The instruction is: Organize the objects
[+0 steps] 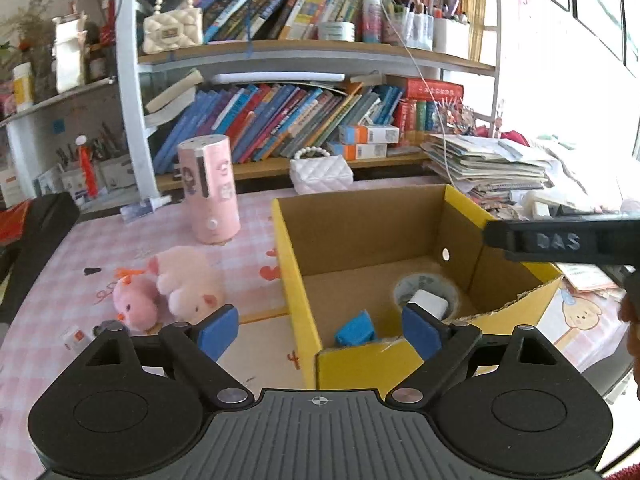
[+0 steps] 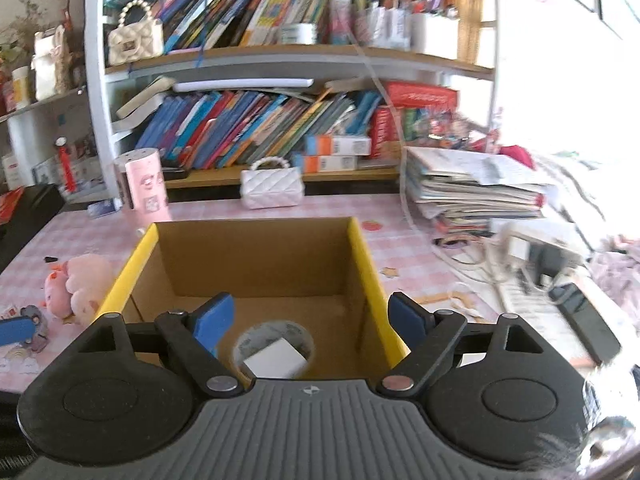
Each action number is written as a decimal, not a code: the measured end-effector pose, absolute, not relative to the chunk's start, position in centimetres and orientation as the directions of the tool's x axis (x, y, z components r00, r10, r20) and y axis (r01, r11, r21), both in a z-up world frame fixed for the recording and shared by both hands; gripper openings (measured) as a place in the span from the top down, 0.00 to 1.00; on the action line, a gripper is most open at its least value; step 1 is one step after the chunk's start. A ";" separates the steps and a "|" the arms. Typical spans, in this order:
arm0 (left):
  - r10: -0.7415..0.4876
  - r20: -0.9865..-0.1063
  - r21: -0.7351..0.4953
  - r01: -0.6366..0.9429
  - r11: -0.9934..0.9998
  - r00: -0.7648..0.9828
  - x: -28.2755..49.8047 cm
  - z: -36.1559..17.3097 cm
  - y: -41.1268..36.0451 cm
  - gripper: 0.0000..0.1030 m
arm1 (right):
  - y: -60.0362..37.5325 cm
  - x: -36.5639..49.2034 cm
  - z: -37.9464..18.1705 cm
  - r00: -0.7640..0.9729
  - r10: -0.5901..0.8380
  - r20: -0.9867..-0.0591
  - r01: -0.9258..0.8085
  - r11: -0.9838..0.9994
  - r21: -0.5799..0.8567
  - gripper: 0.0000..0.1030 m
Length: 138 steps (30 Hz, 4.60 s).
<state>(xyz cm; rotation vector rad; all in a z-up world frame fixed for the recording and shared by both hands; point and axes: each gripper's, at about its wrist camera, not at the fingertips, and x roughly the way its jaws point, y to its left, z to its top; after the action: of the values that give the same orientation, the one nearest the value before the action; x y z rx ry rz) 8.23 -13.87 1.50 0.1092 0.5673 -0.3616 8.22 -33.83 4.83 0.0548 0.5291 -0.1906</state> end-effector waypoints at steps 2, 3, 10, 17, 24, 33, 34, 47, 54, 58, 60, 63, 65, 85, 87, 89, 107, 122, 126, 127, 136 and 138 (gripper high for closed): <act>-0.305 -0.543 0.000 0.363 0.932 0.782 7.8 1.5 -13.3 0.12 | -33.7 7.2 4.6 0.844 -0.191 -0.501 0.223 0.975 0.006 0.19; -0.304 -0.545 0.000 0.363 0.932 0.781 7.5 1.5 -13.0 0.12 | -33.7 6.7 4.5 0.841 -0.202 -0.501 0.239 0.971 0.009 0.19; -0.295 -0.567 0.003 0.361 0.933 0.769 5.9 0.8 -11.3 0.12 | -32.5 4.4 3.4 0.802 -0.236 -0.549 0.297 0.954 0.023 0.19; -0.265 -0.612 0.006 0.339 0.941 0.745 4.5 0.0 -9.6 0.12 | -30.1 2.3 1.3 0.748 -0.213 -0.629 0.292 0.956 0.023 0.19; -0.253 -0.625 0.014 0.335 0.942 0.739 3.1 -0.3 -8.1 0.12 | -27.4 0.8 0.3 0.729 -0.183 -0.659 0.253 0.967 0.011 0.19; -0.239 -0.638 0.016 0.323 0.946 0.732 1.8 -0.5 -6.1 0.12 | -25.0 -0.4 0.1 0.724 -0.152 -0.673 0.220 0.975 0.017 0.18; -0.236 -0.640 0.017 0.320 0.947 0.731 1.6 -0.5 -5.9 0.12 | -24.8 -0.5 0.0 0.723 -0.149 -0.675 0.218 0.976 0.018 0.18; -0.211 -0.647 0.016 0.290 0.957 0.732 0.2 -0.7 -3.1 0.12 | -21.7 -1.5 -0.2 0.719 -0.105 -0.687 0.165 0.986 0.022 0.18; -0.203 -0.647 0.013 0.277 0.961 0.735 -0.4 -0.7 -2.0 0.12 | -20.6 -1.9 -0.2 0.720 -0.097 -0.687 0.154 0.988 0.022 0.18; -0.199 -0.649 0.013 0.272 0.962 0.735 -0.7 -0.8 -1.3 0.12 | -20.0 -2.1 -0.2 0.720 -0.091 -0.688 0.146 0.989 0.023 0.18; -0.195 -0.650 0.013 0.268 0.963 0.734 -0.8 -0.8 -1.0 0.12 | -19.7 -2.2 -0.3 0.720 -0.086 -0.688 0.141 0.990 0.023 0.18; -0.189 -0.653 0.013 0.261 0.965 0.733 -1.0 -0.9 -0.4 0.12 | -19.2 -2.3 -0.3 0.721 -0.079 -0.688 0.132 0.991 0.024 0.18; -0.184 -0.658 0.014 0.256 0.967 0.731 -1.1 -1.0 0.0 0.12 | -18.8 -2.3 -0.4 0.721 -0.073 -0.689 0.126 0.992 0.026 0.18; -0.153 -0.680 0.009 0.217 0.976 0.717 -1.7 -1.5 3.9 0.12 | -14.2 -1.7 -0.7 0.709 -0.011 -0.705 0.040 0.999 0.025 0.18; -0.146 -0.682 0.006 0.206 0.979 0.717 -1.7 -1.6 4.3 0.12 | -13.8 -1.5 -0.7 0.707 -0.004 -0.708 0.029 0.999 0.023 0.18; -0.138 -0.684 0.004 0.193 0.981 0.716 -1.7 -1.6 4.7 0.12 | -13.3 -1.3 -0.8 0.703 0.005 -0.711 0.014 1.000 0.021 0.18; -0.037 -0.697 0.031 0.082 0.996 0.716 1.7 -2.1 7.3 0.12 | -10.1 3.8 -1.8 0.682 0.111 -0.723 -0.114 0.992 0.046 0.18; -0.018 -0.701 0.032 0.057 0.998 0.713 8.6 -2.1 6.3 0.12 | -10.4 11.7 -1.2 0.694 0.149 -0.704 -0.166 0.985 0.045 0.21; -0.012 -0.701 0.036 0.052 0.998 0.714 10.1 -2.0 6.0 0.12 | -10.6 13.5 -1.0 0.698 0.155 -0.699 -0.171 0.984 0.047 0.24; -0.009 -0.700 0.037 0.049 0.998 0.714 10.5 -2.0 5.9 0.12 | -10.6 13.9 -0.9 0.702 0.160 -0.694 -0.178 0.983 0.047 0.26; 0.001 -0.706 0.036 0.034 0.999 0.708 13.4 -2.2 5.6 0.12 | -10.6 17.3 -0.9 0.703 0.184 -0.687 -0.212 0.976 0.044 0.26; 0.004 -0.708 0.037 0.032 0.999 0.706 13.9 -2.2 5.5 0.12 | -10.7 18.0 -0.9 0.703 0.187 -0.687 -0.216 0.975 0.045 0.26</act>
<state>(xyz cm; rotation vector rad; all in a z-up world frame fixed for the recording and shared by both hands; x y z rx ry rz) 13.90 5.47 -2.24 0.0478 0.7867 -0.0155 17.98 -10.69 -0.89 -0.0396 0.7594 0.2242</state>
